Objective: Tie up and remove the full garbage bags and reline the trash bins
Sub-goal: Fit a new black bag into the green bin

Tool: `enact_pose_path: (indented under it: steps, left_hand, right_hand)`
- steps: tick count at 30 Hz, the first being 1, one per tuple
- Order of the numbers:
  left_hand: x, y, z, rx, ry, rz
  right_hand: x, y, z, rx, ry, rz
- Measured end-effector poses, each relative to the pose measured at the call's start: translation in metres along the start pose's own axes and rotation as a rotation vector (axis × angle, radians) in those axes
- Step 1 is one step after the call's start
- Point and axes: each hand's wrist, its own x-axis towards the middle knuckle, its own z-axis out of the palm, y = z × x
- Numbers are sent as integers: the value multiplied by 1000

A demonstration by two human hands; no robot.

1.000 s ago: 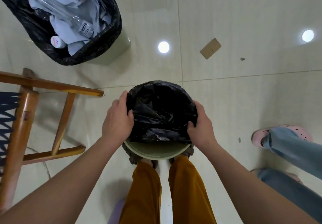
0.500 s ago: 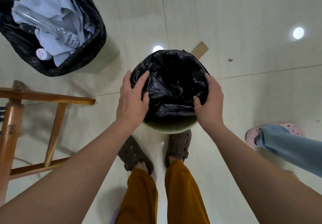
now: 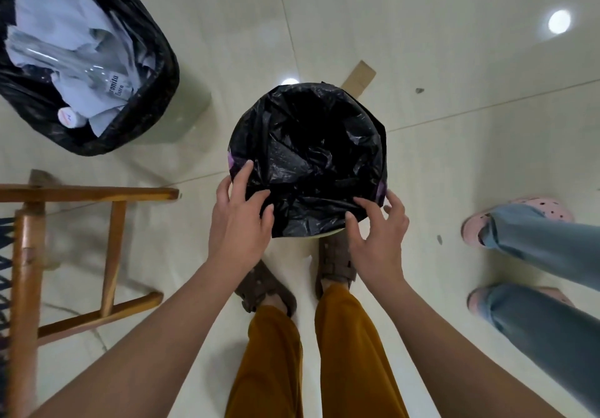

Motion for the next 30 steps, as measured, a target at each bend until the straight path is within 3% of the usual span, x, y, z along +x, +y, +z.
enact_pose_path:
  steps: [5, 15, 21, 30]
  left_hand:
    - [-7, 6, -1, 187, -52, 30]
    - [-8, 2, 2, -123, -126, 18]
    - [-18, -19, -14, -101, -97, 58]
    - [-33, -32, -5, 47, -51, 15]
  right_hand:
    - [-5, -8, -1, 73, 51, 38]
    - [-6, -8, -2, 158, 122, 107]
    - [-4, -4, -6, 165, 167, 185]
    - [5, -2, 3, 48, 99, 174]
